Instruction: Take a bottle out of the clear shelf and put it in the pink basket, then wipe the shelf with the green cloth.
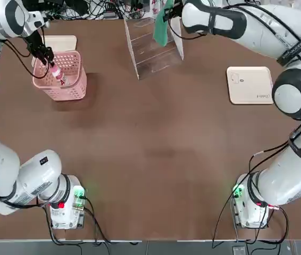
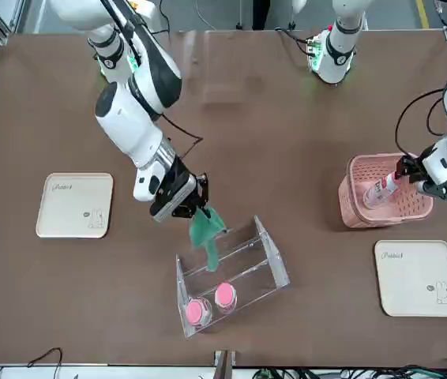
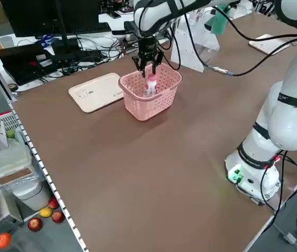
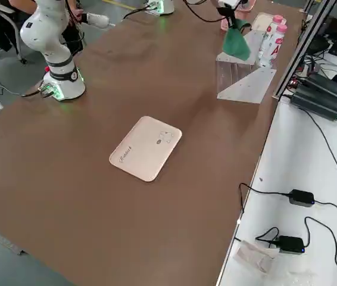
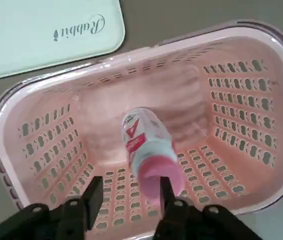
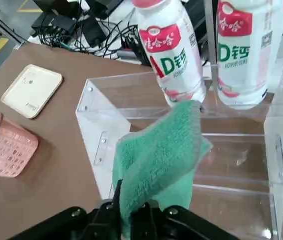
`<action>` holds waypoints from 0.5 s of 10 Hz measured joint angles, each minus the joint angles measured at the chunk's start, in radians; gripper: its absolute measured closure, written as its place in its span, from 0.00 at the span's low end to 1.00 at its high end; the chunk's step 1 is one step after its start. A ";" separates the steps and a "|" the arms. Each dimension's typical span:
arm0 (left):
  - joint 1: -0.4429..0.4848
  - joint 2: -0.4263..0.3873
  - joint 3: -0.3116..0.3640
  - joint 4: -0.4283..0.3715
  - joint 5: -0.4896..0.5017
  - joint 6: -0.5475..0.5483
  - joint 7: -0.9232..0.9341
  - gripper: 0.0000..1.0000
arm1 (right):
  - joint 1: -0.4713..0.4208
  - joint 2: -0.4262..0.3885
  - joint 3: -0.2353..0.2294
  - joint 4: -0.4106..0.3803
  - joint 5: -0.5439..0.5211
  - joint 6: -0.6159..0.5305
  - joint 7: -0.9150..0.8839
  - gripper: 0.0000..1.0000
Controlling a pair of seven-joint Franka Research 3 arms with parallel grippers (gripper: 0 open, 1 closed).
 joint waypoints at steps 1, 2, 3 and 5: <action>0.000 -0.001 0.000 0.002 0.000 0.000 0.000 0.31 | 0.007 0.024 -0.001 -0.002 0.000 0.043 -0.010 0.94; 0.000 -0.003 0.000 0.008 0.000 0.000 0.000 0.16 | 0.018 0.048 -0.005 -0.003 -0.001 0.084 -0.017 0.94; 0.000 -0.008 0.000 0.021 0.000 0.000 0.000 0.02 | 0.033 0.070 -0.015 -0.003 -0.001 0.121 -0.027 0.94; -0.001 -0.026 -0.006 0.089 0.000 -0.036 0.001 0.00 | 0.050 0.097 -0.041 0.009 -0.001 0.154 -0.031 0.94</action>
